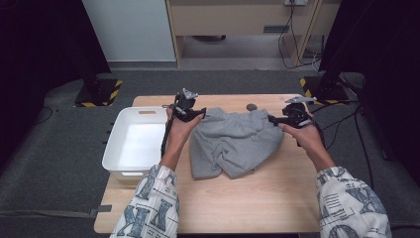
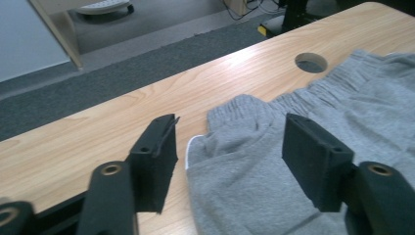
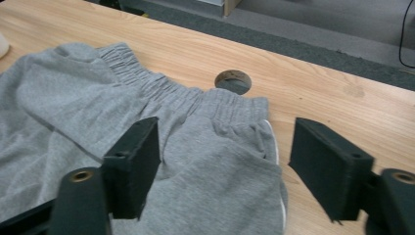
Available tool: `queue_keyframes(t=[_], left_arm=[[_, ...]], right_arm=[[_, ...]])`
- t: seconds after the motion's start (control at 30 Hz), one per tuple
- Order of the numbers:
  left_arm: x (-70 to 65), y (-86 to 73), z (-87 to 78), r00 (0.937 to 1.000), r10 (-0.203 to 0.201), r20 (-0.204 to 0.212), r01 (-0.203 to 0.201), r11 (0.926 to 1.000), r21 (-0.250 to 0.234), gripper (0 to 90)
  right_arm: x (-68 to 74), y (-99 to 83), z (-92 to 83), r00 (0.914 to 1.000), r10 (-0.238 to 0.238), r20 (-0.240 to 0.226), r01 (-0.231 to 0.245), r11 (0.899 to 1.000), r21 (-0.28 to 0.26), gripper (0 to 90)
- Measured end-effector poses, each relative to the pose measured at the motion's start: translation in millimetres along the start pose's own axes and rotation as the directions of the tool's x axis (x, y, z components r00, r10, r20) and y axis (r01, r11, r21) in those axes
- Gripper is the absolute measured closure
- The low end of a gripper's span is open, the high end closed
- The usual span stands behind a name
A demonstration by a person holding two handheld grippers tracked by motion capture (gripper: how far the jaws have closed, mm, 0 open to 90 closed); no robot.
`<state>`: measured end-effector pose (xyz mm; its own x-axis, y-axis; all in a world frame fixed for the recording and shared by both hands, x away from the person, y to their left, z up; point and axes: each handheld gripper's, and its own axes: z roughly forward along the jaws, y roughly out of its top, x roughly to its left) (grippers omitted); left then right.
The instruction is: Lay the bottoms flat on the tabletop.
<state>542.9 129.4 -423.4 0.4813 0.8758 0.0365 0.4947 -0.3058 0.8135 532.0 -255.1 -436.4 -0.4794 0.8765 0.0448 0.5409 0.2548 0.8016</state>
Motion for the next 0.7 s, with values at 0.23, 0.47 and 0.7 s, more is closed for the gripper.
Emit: queue_keyframes(t=[0.23, 0.47, 0.7], left_arm=[[-6.4, -3.6, -2.5, 0.9991, 0.014, 0.040, -0.016, 0.9995, 0.028, 22.4], [-15.1, -10.0, -5.7, 0.9958, 0.037, 0.084, -0.039, 0.9988, 0.028, 13.6], [-25.8, -14.2, -13.2, 0.9909, 0.064, 0.119, -0.068, 0.9973, 0.030, 8.7]], right_arm=[[8.3, -0.4, -1.5, 0.9996, -0.003, -0.027, 0.003, 1.000, -0.008, 16.2], [16.6, -4.4, -6.7, 0.9968, -0.046, -0.066, 0.045, 0.999, -0.011, 19.2], [25.9, -8.9, -11.8, 0.9946, -0.070, -0.077, 0.069, 0.998, -0.013, 22.6]])
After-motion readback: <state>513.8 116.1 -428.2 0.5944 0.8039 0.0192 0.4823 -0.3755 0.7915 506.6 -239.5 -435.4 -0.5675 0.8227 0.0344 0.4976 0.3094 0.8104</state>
